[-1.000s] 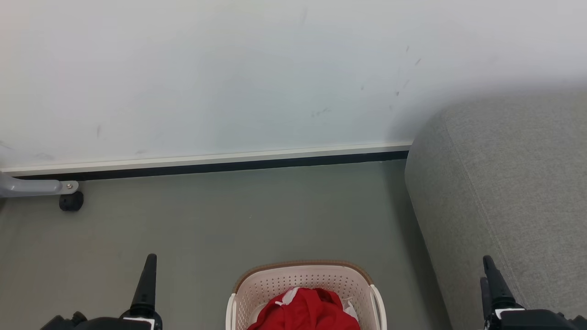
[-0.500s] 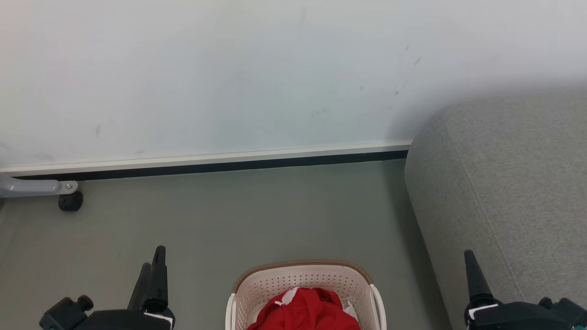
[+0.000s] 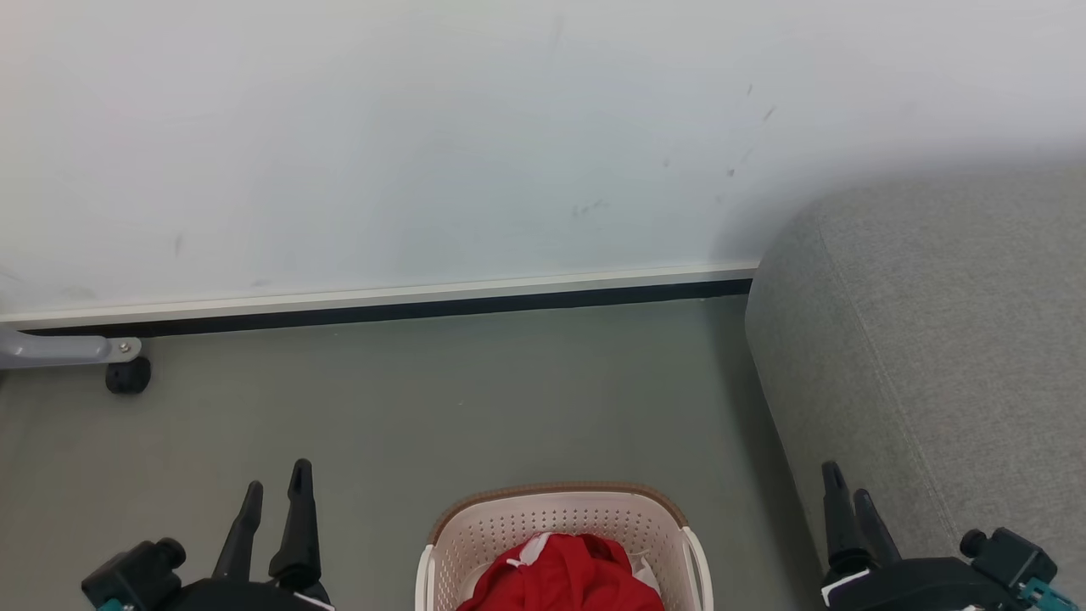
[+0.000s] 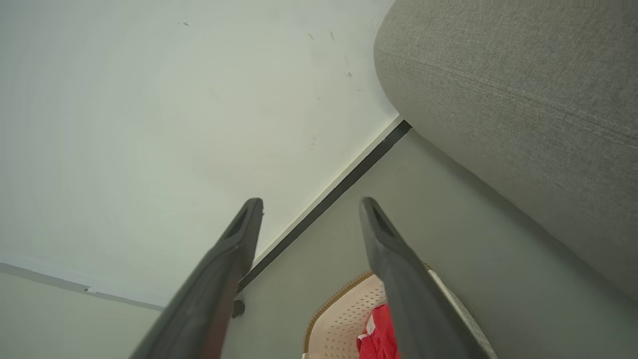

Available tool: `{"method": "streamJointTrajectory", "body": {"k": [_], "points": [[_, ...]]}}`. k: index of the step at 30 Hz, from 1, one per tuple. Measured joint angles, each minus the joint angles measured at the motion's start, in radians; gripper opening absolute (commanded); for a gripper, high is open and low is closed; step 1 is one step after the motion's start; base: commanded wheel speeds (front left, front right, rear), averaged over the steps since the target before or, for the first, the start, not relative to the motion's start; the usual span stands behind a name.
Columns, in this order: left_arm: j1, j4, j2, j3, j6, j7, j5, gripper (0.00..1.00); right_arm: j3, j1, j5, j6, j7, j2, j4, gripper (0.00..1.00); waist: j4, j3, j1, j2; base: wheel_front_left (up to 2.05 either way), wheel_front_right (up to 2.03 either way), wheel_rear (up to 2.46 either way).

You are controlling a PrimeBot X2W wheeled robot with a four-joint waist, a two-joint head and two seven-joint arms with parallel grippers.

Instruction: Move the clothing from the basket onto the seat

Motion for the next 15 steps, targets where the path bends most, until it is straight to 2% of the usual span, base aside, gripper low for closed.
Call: {"method": "streamJointTrajectory", "body": {"k": [15], "points": [[0.04, -0.033, 0.03, -0.036, 0.035, -0.053, 0.259, 1.0, 0.082, 0.003, -0.216, -0.035, -0.053, -0.013, -0.001, 1.0, -0.005, -0.012, 0.0, 0.0, 0.0, 0.0, 0.0]]}}
